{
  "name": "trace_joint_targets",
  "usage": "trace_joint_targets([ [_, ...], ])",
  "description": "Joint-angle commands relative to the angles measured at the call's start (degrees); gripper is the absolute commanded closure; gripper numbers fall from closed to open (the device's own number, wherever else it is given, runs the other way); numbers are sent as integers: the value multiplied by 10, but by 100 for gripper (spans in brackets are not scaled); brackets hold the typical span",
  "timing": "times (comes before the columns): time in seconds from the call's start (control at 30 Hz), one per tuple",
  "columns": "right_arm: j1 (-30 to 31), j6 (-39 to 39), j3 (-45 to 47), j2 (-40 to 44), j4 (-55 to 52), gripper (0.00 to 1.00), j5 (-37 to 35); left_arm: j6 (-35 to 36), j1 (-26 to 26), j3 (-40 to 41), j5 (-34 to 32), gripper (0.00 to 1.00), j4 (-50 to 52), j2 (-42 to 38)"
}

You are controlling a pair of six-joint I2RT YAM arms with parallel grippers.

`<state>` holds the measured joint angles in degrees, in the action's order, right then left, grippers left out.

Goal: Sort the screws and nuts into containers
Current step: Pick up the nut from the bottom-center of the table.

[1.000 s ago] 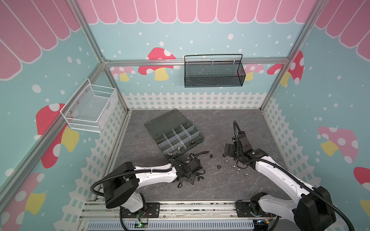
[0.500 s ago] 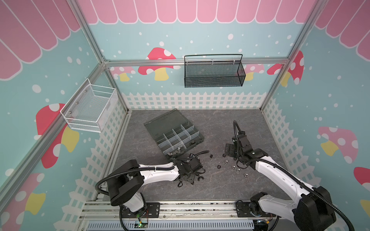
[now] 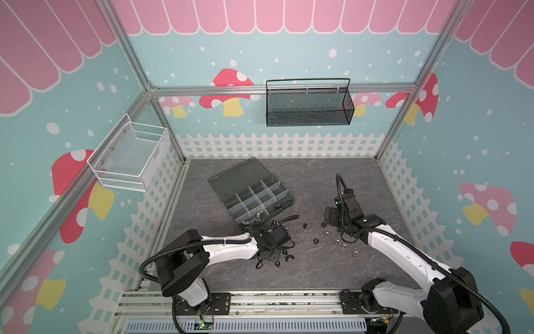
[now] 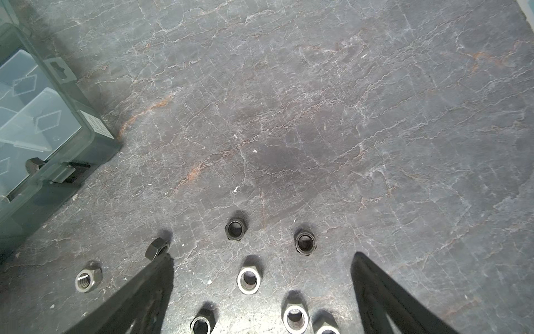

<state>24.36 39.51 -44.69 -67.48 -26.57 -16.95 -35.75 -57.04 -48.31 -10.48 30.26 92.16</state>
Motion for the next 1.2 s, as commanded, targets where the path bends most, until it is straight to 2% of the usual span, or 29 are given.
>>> trace_joint_targets([
  [0.0, -4, 8, -17, -9, 0, 3, -3, -5, 6, -11, 5, 78, 6, 20],
  [0.17, -4, 6, -20, -9, 0, 3, -3, -2, 10, -16, 11, 69, 6, 28],
  [0.3, -4, 6, -21, -8, 0, 3, -5, -3, 14, -15, 12, 68, 7, 29],
  [0.83, -3, 11, -18, -10, 0, 3, -3, -19, 18, -9, 13, 99, 17, 20],
  [1.17, -3, 7, -21, -12, 2, 3, -1, -25, 18, -20, -9, 100, 29, -11],
])
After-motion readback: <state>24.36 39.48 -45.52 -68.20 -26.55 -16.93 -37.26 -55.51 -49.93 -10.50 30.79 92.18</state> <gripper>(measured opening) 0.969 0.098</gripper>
